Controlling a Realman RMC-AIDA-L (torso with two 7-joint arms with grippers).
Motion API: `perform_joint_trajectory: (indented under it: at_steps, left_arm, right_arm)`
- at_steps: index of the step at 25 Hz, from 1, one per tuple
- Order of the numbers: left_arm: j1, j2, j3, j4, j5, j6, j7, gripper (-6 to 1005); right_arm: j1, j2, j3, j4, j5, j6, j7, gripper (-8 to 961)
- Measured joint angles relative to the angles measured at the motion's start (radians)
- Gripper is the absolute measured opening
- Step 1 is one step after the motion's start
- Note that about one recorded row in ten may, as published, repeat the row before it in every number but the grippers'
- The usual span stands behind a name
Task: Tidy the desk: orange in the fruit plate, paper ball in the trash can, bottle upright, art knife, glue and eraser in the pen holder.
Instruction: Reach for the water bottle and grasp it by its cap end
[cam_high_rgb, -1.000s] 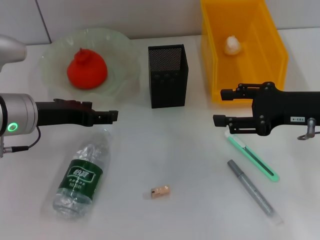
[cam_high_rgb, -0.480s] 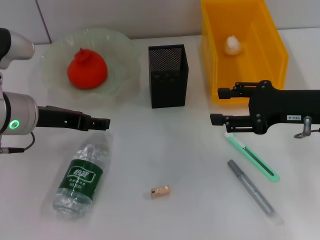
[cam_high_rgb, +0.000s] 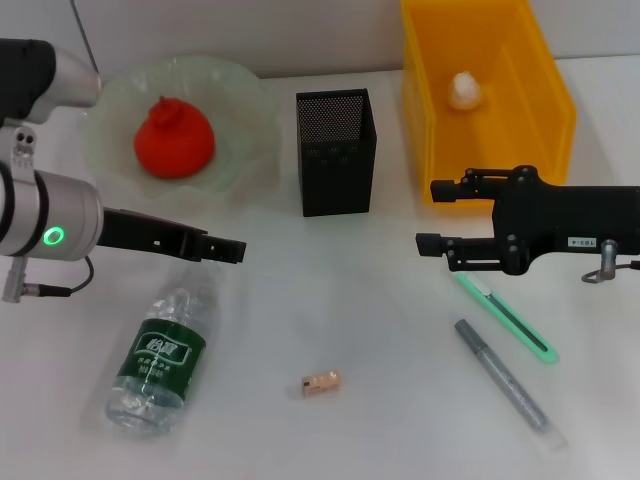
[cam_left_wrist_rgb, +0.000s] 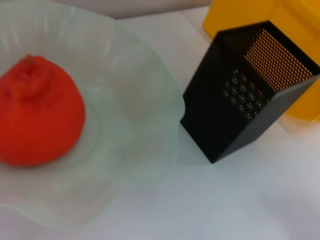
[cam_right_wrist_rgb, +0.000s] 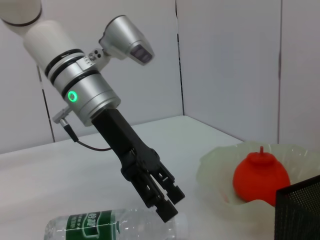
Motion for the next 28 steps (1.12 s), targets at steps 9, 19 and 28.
perform_joint_trajectory:
  at_steps: [9, 19, 28]
  left_arm:
    - [-0.047, -0.001, 0.006, -0.041, 0.047, 0.009, -0.071, 831]
    - [-0.066, -0.003, 0.088, -0.042, 0.147, 0.007, -0.178, 823]
    - [-0.075, -0.006, 0.151, -0.041, 0.183, -0.010, -0.210, 816]
  right_arm:
    - [-0.004, 0.001, 0.001, 0.020, 0.003, 0.000, -0.028, 710]
    - [-0.004, 0.001, 0.001, 0.020, 0.003, 0.000, -0.037, 709]
    - [-0.007, 0.000, 0.001, 0.020, 0.003, -0.003, -0.049, 709]
